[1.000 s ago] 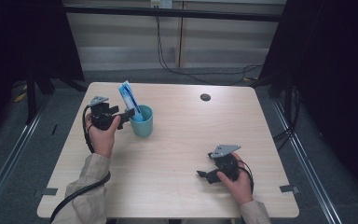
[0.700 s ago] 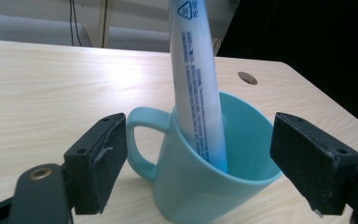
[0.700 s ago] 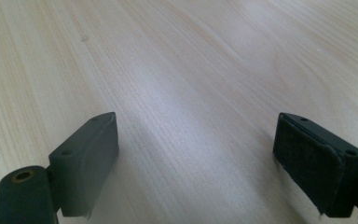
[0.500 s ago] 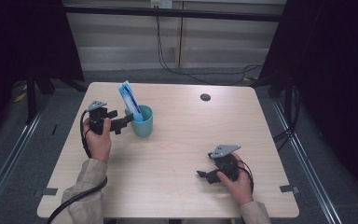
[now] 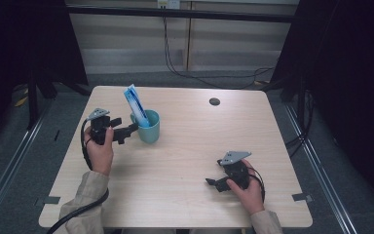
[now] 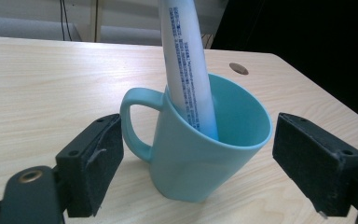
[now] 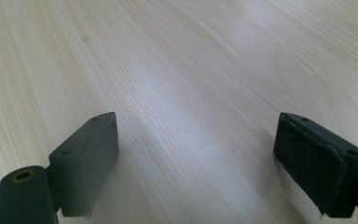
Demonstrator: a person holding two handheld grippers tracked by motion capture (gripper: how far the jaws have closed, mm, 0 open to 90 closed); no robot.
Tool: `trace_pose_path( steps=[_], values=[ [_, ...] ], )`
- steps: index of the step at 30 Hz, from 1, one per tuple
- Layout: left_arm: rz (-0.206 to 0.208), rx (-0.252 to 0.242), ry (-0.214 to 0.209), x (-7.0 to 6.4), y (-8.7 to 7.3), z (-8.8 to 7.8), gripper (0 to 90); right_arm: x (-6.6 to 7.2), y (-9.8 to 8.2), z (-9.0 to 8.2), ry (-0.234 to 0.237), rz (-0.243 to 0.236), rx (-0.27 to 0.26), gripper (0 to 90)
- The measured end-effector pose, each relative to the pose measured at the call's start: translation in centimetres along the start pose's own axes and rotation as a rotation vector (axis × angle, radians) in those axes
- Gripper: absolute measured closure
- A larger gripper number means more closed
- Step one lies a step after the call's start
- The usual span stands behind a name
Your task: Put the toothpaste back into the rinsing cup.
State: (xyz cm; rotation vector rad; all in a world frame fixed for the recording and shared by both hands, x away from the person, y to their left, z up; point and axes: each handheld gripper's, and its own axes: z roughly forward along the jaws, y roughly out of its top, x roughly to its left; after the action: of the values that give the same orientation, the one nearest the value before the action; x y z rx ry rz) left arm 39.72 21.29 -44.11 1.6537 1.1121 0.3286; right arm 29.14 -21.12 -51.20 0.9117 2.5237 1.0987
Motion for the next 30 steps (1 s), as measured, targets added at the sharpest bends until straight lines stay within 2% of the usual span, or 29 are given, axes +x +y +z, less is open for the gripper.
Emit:
trace_pose_path(
  steps=[10,15,17,30],
  values=[
    [0.009,0.021,-0.004,0.0,-0.9,-0.3,16.3,0.0,0.0,0.0,0.0,0.0,0.0,13.5],
    [0.0,0.015,-0.015,0.1,-1.5,-0.6,16.3,0.0,0.0,0.0,0.0,0.0,0.0,13.5],
    [0.009,0.017,-0.018,0.0,-1.6,-0.7,16.3,0.0,0.0,0.0,0.0,0.0,0.0,13.5],
    [0.023,0.066,-0.02,0.4,-3.4,-0.7,16.3,0.0,0.0,0.0,0.0,0.0,0.0,13.5]
  ],
)
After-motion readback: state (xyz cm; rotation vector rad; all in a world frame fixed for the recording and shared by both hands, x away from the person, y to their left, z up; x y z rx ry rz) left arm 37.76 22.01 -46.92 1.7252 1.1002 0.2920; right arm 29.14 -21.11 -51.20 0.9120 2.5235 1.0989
